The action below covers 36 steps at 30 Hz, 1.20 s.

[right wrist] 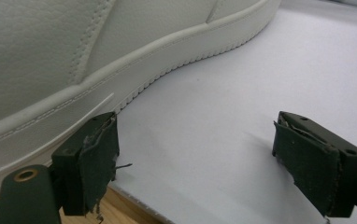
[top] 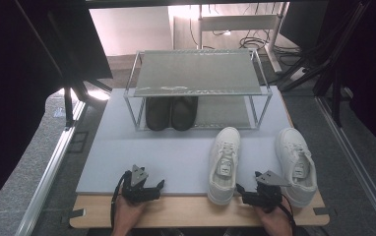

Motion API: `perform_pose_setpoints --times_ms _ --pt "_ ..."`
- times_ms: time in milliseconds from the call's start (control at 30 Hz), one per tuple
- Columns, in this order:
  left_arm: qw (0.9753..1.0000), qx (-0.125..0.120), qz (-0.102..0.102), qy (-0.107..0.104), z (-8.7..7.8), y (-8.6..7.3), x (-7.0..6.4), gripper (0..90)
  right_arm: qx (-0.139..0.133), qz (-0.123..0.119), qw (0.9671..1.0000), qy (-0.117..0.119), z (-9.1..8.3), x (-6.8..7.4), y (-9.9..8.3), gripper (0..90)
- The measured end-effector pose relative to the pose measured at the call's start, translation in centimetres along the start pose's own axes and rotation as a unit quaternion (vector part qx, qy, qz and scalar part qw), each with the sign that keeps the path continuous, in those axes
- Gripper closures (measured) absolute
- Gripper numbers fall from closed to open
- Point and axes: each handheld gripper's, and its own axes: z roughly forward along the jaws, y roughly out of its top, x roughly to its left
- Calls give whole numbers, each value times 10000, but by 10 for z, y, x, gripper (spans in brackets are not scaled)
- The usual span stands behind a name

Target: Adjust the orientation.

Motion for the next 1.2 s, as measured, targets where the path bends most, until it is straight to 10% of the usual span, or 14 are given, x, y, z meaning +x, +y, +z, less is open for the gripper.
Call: perform_pose_setpoints --times_ms 400,1200 --pt "10000 20 -68 -48 1 0 2 117 3 55 9999 -127 1 3 1 157" --pt "9999 26 -97 -28 1 1 2 118 489 68 9965 681 -18 4 21 822"
